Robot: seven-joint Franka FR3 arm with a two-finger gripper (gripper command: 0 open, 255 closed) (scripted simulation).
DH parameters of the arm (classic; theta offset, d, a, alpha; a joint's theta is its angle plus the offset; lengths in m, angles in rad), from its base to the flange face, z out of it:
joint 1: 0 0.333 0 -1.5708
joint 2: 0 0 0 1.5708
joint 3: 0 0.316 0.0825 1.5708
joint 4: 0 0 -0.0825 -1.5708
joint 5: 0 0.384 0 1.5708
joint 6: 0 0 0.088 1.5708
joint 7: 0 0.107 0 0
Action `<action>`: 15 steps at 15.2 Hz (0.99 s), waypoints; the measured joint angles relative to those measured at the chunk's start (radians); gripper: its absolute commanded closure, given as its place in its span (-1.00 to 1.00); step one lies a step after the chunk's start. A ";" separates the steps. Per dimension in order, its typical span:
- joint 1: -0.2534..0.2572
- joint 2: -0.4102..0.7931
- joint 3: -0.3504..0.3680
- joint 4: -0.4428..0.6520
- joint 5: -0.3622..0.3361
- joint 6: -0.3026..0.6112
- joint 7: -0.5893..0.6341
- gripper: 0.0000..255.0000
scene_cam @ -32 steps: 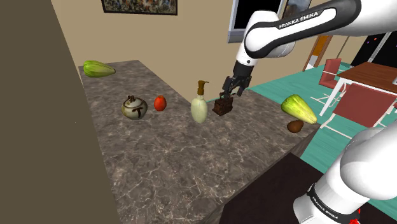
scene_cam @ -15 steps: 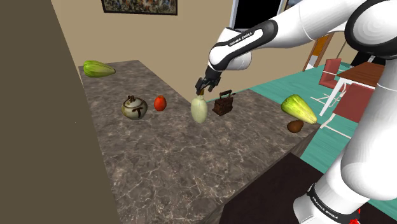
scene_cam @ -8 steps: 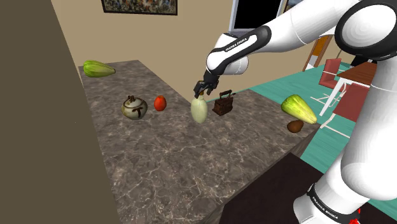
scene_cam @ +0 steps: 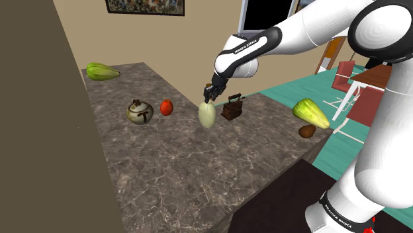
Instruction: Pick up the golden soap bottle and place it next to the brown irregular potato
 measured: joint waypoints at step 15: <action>0.003 -0.053 -0.007 0.042 -0.023 -0.095 0.025 1.00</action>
